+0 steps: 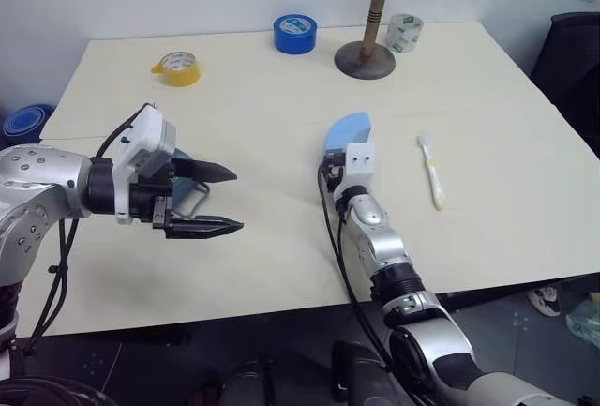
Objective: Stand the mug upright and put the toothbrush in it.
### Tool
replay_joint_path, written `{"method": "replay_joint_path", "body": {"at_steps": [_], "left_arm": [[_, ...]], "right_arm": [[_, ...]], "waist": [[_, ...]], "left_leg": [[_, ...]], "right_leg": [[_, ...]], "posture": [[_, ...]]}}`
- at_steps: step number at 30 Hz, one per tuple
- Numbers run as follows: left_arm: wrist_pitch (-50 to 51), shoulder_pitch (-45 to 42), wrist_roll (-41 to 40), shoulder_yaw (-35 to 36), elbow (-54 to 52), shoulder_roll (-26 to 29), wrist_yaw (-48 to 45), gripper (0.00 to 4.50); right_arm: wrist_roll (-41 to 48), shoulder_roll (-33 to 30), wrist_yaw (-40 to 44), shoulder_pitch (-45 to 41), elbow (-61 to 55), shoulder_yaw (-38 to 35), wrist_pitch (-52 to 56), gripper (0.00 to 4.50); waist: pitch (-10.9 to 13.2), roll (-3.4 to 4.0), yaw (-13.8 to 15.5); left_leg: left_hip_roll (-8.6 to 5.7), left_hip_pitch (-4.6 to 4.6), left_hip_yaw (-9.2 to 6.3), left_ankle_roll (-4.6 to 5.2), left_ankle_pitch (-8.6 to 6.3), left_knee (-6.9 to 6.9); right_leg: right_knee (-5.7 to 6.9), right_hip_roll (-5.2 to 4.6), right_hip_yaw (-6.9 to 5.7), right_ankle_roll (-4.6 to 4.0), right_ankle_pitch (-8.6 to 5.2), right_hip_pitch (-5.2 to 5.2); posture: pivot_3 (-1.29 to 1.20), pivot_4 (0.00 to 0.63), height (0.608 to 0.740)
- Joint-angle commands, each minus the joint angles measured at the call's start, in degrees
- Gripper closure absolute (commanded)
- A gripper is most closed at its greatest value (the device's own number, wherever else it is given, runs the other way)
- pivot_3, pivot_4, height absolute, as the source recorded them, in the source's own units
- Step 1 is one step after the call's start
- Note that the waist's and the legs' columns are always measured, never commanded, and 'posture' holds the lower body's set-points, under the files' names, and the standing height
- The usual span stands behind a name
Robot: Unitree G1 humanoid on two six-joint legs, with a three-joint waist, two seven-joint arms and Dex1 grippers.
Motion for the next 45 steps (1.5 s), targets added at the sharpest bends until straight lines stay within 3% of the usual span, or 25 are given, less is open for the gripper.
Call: {"method": "replay_joint_path", "body": {"at_steps": [1,8,10,14,18,25,28,33,40,45], "left_arm": [[-1.27,-0.64,0.71,0.41,-0.18,-0.44,-0.18,0.0],[-2.88,-1.0,1.97,-2.46,0.43,-3.93,-0.71,0.0],[-3.33,-1.71,2.18,-3.54,1.01,-5.35,-0.94,0.0],[-4.9,-2.55,3.39,-6.28,2.24,-8.54,-1.73,0.0],[-6.35,-4.31,4.57,-9.51,3.98,-12.62,-2.99,0.0],[-8.78,-8.38,7.42,-12.11,8.4,-15.6,-5.83,0.0],[-10.21,-9.16,9.36,-13.0,9.93,-15.71,-6.73,0.0],[-10.94,-9.36,11.05,-13.32,10.67,-15.56,-7.48,0.0],[-12.4,-6.33,15.87,-13.52,8.3,-13.58,-5.27,0.0],[-10.84,-5.23,25.41,-15.5,7.02,-10.16,2.41,0.0]], "right_arm": [[-0.76,0.0,1.18,1.83,-4.69,0.81,-1.19,2.56],[2.56,-7.29,9.75,12.87,-35.22,1.35,10.56,2.56],[2.62,-12.0,10.08,17.7,-47.4,-2.33,15.85,2.56],[4.54,-20.94,9.46,27.09,-62.41,-17.27,25.13,2.56],[9.57,-24.8,11.74,37.86,-67.34,-31.45,30.66,2.56],[14.66,-19.72,11.29,44.4,-63.65,-36.37,29.54,2.56],[15.39,-18.81,11.91,44.41,-61.7,-35.34,27.87,1.87],[15.35,-20.0,11.26,44.47,-60.96,-34.47,28.4,0.12],[18.42,-26.46,14.29,53.08,-74.33,-36.88,39.53,0.02],[39.19,-40.03,28.39,61.99,-86.95,-51.99,50.46,0.02]], "waist": [[0.0,0.0,-0.07],[0.05,0.06,0.67],[0.07,0.08,1.08],[0.08,0.07,2.43],[0.1,0.03,3.72],[0.1,0.03,3.11],[0.1,0.04,2.9],[0.1,0.04,2.97],[0.1,0.04,3.78],[0.12,0.01,4.1]], "left_leg": [[0.0,0.0,-0.01,0.0,0.0,0.0],[-0.01,-0.04,-0.07,0.0,0.0,0.01],[-0.01,-0.06,-0.07,0.0,0.0,0.03],[-0.02,-0.1,-0.09,0.0,-0.01,0.05],[-0.04,-0.1,-0.01,0.02,-0.01,0.07],[-0.01,0.05,0.38,0.09,0.05,0.05],[-0.02,0.08,0.42,0.1,0.05,0.03],[-0.02,0.06,0.41,0.13,0.04,0.02],[-0.05,0.04,0.39,0.15,0.03,0.02],[-0.06,0.04,0.43,0.25,-0.02,0.04]], "right_leg": [[0.0,0.0,0.0,0.0,0.0,0.0],[0.0,-0.01,-0.01,0.0,0.0,0.0],[-0.04,0.0,0.0,0.0,0.0,0.0],[-0.1,0.0,0.0,0.01,0.0,0.0],[-0.23,0.02,0.05,0.01,-0.01,0.07],[-0.29,0.06,0.29,-0.01,-0.02,0.06],[-0.28,0.07,0.36,-0.01,-0.02,0.05],[-0.28,0.06,0.36,-0.01,-0.02,0.03],[-0.31,0.04,0.37,-0.01,-0.02,0.03],[-0.46,0.05,0.43,-0.01,-0.02,0.08]], "posture": [[0.0,0.15,0.74],[0.0,0.15,0.74],[0.0,0.15,0.74],[0.0,0.15,0.74],[0.0,0.15,0.74],[0.0,0.15,0.74],[0.0,0.15,0.74],[0.0,0.15,0.74],[0.0,0.15,0.74],[0.0,0.15,0.74]]}}
